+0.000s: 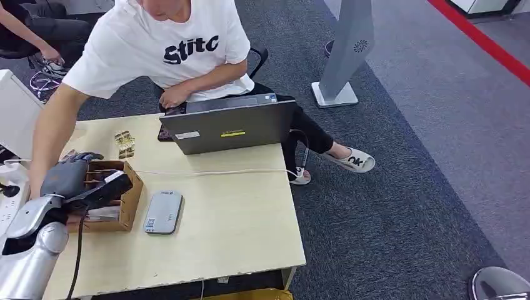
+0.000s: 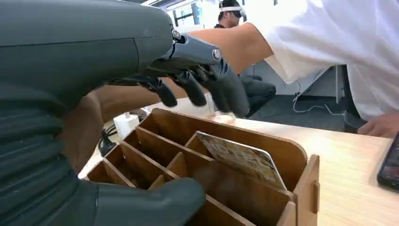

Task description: Pass the card to the sensor for recognition and then transmit it.

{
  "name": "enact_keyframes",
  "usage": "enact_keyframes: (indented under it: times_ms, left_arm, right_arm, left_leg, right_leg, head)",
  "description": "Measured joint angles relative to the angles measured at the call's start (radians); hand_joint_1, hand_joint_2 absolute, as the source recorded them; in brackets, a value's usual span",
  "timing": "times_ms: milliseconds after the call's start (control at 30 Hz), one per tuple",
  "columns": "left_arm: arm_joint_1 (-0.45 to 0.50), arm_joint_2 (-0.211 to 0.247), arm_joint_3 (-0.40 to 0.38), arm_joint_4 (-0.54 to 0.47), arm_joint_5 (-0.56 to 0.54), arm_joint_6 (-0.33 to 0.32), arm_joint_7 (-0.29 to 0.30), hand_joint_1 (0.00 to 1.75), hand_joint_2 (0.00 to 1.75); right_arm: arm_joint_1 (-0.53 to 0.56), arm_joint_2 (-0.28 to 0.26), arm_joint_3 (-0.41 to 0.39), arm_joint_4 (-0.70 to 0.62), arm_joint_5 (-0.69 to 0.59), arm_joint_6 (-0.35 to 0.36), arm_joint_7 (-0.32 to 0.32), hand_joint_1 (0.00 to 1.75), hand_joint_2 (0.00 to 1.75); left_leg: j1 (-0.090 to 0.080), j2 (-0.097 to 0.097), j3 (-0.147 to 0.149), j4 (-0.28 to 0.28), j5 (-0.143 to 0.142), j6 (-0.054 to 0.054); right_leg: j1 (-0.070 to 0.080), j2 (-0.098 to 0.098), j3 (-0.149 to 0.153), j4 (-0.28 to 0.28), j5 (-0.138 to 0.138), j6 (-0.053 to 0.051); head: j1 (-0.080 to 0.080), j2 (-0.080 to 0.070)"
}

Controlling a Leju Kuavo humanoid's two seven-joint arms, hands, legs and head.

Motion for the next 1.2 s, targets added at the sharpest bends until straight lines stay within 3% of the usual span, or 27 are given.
enact_keyframes:
  times_ms: [133,700,767,800,833,900,1200]
  left_arm:
    - [0.000,-0.002,0.000,0.001,0.000,0.000,0.000,0.82,1.75]
    - [0.000,-0.005,0.000,0.016,-0.011,0.004,-0.013,0.80,1.75]
    - [0.000,-0.005,0.000,0.017,-0.011,0.008,-0.013,0.93,1.75]
    - [0.000,-0.005,0.000,0.018,-0.012,0.010,-0.013,1.10,1.75]
    - [0.000,-0.005,0.000,0.018,-0.013,0.011,-0.013,1.50,1.75]
    - [0.000,-0.005,0.000,0.019,-0.016,0.018,-0.013,1.71,1.75]
    - [0.001,-0.008,0.000,0.019,-0.036,0.043,-0.014,1.75,1.75]
  right_arm:
    - [0.000,0.000,0.000,0.000,0.000,0.000,0.000,0.00,1.75]
    - [0.000,0.000,0.000,0.000,0.013,-0.002,0.000,0.00,1.75]
    - [0.000,0.000,0.000,0.000,0.016,-0.003,0.000,0.00,1.75]
    - [0.000,0.000,0.000,0.000,0.017,-0.003,0.000,0.00,1.75]
    - [0.000,0.000,0.000,0.000,0.017,-0.003,0.000,0.00,1.75]
    - [0.000,0.000,0.000,0.000,0.019,-0.003,0.000,0.00,1.75]
    - [0.000,0.000,0.000,0.000,0.041,-0.006,0.011,0.00,1.75]
  left_leg:
    - [0.000,0.000,0.000,0.000,0.000,0.000]
    - [0.000,0.000,0.000,0.000,0.000,0.000]
    - [0.000,0.000,0.000,0.000,0.000,0.000]
    - [0.000,0.000,0.000,0.000,0.000,0.000]
    - [0.000,0.000,0.000,0.000,0.000,0.000]
    - [0.000,0.000,0.000,0.000,0.000,0.000]
    - [0.000,0.000,0.000,0.000,0.000,0.000]
  right_leg:
    - [0.000,0.000,0.000,0.000,0.000,0.000]
    - [0.000,0.000,0.000,0.000,0.000,0.000]
    - [0.000,0.000,0.000,0.000,0.000,0.000]
    - [0.000,0.000,0.000,0.000,0.000,0.000]
    - [0.000,0.000,0.000,0.000,0.000,0.000]
    - [0.000,0.000,0.000,0.000,0.000,0.000]
    - [0.000,0.000,0.000,0.000,0.000,0.000]
  head:
    - [0.000,0.000]
    - [0.000,0.000]
    - [0.000,0.000]
    - [0.000,0.000]
    - [0.000,0.000]
    - [0.000,0.000]
    - [0.000,0.000]
